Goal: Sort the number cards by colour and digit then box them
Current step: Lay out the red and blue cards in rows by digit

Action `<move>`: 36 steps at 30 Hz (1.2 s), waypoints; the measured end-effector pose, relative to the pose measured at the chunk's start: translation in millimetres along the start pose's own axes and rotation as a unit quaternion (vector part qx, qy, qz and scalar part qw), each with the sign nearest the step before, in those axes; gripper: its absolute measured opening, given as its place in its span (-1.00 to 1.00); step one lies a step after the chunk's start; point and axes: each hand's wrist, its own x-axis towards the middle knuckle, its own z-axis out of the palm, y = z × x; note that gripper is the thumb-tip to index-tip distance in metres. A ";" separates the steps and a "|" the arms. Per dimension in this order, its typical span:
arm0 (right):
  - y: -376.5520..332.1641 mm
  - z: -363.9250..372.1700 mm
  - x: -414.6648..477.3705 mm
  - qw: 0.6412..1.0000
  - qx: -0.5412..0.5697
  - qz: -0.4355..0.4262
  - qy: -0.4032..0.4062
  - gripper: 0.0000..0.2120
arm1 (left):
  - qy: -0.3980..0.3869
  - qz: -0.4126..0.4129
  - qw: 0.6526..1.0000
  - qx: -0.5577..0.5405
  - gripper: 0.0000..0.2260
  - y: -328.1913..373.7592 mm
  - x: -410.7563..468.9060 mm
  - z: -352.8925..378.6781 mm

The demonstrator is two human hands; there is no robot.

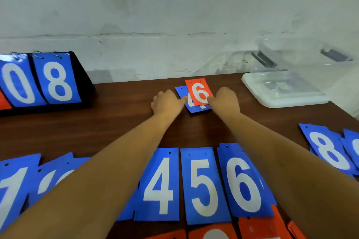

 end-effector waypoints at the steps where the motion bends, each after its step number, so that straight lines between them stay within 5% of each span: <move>1: -3.1 4.6 8.9 1.000 -0.008 0.012 0.000 -0.61 | 0.020 -0.004 1.000 0.009 -0.45 2.4 6.4 5.5; 4: -7.8 18.6 26.3 0.997 -0.056 0.054 0.009 -0.33 | 0.051 0.005 0.998 0.032 -0.47 7.7 18.4 19.4; 8: -7.2 25.8 37.9 0.995 -0.037 0.083 -0.048 -0.34 | 0.032 -0.009 0.999 -0.002 -0.61 6.7 27.1 25.7; 14: 7.4 17.0 27.4 0.985 0.161 0.065 -0.025 -0.68 | 0.027 0.012 0.985 -0.169 -0.91 -5.0 17.3 18.8; 21: 6.1 -22.3 -32.7 0.953 0.302 0.009 -0.002 -0.85 | 0.020 0.004 0.932 -0.362 -0.82 -38.3 -26.7 -37.7; 36: 8.4 -54.2 -192.4 0.921 0.386 0.029 -0.048 -0.92 | -0.064 0.025 0.985 -0.156 -0.74 -110.5 -182.0 -86.4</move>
